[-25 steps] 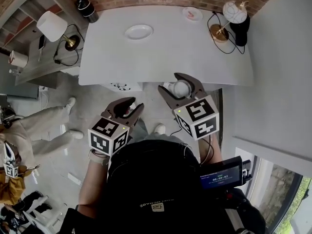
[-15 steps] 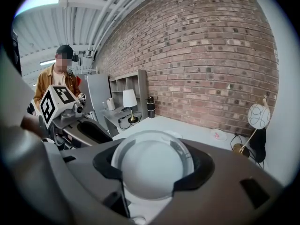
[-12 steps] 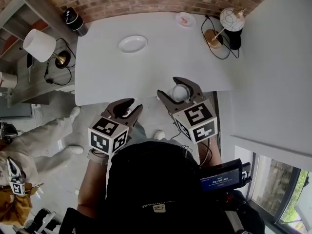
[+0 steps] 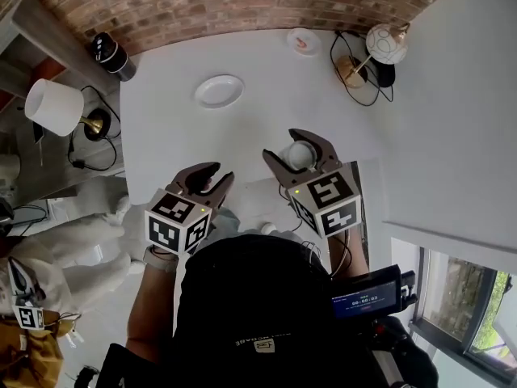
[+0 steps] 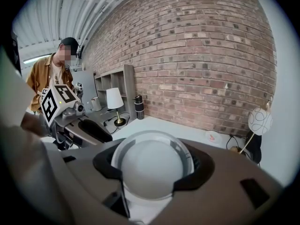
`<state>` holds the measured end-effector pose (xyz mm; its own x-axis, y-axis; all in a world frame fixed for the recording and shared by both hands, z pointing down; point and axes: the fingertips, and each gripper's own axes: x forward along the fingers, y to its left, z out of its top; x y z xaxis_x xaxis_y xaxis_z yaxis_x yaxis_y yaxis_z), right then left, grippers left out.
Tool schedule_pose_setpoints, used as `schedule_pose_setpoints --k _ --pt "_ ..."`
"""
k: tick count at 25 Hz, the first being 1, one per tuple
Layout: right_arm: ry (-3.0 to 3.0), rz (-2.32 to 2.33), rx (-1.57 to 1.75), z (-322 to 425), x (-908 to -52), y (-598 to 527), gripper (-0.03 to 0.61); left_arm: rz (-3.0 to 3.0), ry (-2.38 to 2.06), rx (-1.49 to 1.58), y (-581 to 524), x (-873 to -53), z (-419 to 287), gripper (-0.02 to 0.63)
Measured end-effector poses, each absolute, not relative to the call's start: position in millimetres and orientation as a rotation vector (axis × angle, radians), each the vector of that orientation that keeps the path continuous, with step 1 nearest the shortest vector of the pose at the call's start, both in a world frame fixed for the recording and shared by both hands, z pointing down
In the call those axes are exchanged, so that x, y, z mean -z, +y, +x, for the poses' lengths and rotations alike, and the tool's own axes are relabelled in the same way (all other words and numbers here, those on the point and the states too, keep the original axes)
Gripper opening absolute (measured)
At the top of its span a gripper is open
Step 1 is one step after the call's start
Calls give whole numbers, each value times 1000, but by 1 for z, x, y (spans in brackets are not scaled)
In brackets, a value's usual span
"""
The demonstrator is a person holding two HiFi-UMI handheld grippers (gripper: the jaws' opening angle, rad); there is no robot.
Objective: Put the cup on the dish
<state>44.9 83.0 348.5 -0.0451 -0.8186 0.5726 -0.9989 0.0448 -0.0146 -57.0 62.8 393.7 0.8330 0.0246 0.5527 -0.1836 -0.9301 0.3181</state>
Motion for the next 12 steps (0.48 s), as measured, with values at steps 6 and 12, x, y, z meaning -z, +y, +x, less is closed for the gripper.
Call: schedule_pose_setpoints --k 6,12 --pt "-1883 1865 -607 41 -348 53 259 2654 -65 -823 33 -400 -62 137" --pt "-1837 1894 -613 31 -346 20 259 2656 -26 -837 -5 -401 -79 138"
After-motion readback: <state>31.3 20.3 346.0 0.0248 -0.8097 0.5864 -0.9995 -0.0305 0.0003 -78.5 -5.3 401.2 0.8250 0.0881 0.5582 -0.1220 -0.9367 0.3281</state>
